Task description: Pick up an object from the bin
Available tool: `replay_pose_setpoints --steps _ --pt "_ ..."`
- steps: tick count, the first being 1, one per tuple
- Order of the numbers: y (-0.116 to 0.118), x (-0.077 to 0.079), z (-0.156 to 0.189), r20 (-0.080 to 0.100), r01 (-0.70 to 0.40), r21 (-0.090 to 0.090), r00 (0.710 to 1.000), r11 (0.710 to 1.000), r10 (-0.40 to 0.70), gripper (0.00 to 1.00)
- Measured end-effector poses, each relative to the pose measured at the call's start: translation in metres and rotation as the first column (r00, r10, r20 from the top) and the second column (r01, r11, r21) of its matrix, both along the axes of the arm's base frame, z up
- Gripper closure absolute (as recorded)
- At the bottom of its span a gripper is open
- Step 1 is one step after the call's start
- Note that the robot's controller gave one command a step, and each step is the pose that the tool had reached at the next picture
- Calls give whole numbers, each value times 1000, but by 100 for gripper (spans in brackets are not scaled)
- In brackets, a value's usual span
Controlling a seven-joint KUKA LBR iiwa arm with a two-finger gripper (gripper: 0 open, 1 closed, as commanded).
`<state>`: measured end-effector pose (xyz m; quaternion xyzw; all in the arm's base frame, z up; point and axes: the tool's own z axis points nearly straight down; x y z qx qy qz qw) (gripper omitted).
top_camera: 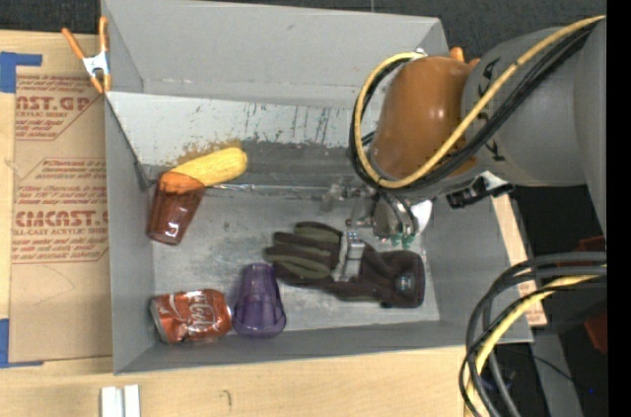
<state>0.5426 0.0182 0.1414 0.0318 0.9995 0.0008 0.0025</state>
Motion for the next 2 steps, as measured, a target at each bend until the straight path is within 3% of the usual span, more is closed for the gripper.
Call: replay_pose_setpoints --steps 1,2 --pt "0 -10 -44 -9 11 -1 1000 1000 -11 0" --pt "-6 -19 -23 -5 98 0 995 995 -98 0"
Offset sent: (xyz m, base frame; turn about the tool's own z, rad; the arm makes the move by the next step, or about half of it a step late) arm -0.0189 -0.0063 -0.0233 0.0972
